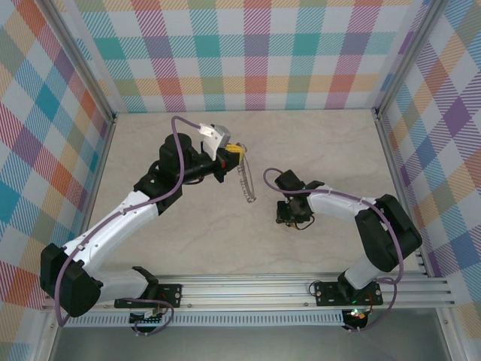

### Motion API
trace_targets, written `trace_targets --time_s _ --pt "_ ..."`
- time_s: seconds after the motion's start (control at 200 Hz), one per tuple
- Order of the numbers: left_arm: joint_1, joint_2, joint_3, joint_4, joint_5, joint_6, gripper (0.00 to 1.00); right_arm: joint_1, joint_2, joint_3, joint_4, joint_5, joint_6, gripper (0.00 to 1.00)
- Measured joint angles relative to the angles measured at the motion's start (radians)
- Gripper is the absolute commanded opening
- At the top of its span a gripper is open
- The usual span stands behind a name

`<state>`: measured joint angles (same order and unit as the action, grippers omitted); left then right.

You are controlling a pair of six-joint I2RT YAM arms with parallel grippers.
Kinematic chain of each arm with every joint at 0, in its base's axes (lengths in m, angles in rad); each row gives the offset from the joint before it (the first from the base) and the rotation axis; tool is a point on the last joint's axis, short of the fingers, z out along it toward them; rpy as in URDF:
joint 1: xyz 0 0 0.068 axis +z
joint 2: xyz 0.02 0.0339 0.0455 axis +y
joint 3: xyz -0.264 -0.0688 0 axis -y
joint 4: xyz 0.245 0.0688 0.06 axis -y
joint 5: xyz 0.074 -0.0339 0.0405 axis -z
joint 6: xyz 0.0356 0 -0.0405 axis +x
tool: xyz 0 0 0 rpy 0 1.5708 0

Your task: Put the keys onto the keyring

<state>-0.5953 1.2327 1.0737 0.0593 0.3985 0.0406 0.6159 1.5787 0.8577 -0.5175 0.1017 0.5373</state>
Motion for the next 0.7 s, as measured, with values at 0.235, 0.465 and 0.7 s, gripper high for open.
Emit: trace_targets --time_s 0.235,0.465,0.7 --pt "0.000 0.000 -0.005 0.000 0.000 0.000 0.00 0.000 0.009 0.001 0.000 0.008 -0.001 0.27" --pt "0.000 0.000 -0.005 0.001 0.000 -0.003 0.00 0.000 0.013 0.001 0.000 0.015 -0.003 0.21" --pt "0.000 0.000 -0.005 0.001 0.000 -0.004 0.00 0.000 0.012 0.001 0.000 0.020 -0.004 0.14"
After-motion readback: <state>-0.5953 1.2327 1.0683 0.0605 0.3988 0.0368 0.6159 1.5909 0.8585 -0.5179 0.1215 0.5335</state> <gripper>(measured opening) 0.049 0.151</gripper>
